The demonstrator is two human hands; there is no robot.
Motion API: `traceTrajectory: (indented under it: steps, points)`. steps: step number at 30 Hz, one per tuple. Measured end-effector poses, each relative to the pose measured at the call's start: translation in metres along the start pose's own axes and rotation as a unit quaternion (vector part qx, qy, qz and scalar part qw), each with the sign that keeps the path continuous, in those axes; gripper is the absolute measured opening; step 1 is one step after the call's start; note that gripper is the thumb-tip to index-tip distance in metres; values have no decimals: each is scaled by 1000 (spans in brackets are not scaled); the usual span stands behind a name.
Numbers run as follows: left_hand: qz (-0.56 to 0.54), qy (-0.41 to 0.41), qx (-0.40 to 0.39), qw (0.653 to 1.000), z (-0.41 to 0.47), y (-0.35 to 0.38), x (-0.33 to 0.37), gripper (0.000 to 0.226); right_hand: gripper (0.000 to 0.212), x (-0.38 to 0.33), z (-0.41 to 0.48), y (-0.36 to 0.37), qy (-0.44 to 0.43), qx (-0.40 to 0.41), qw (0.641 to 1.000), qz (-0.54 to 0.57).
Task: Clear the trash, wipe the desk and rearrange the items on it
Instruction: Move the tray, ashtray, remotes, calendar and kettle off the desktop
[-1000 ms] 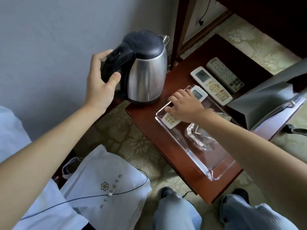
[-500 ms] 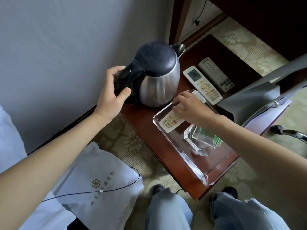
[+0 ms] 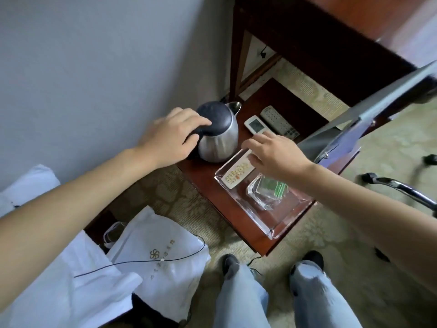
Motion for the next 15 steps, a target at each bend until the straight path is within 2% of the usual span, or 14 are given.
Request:
traceTrajectory:
  steps: [3,8,15]
  points:
    - [7,40,-20,999,19,-30,41,39,36,2,-11,-60,-17,30,999,-10]
    - [18,103,-63,992,60,-60,97,47,32,36,-36,-141,-12,78,997,-26]
    - [31,82,-89,992,154,-55,169,43,26,141,-72,-195,63,94,992,-56]
Point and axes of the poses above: each hand's wrist, its own z-axis towards the middle knuckle, its own y-axis out of the palm, x = y × z, the point moved 6 cm from there along z, towards the middle knuckle
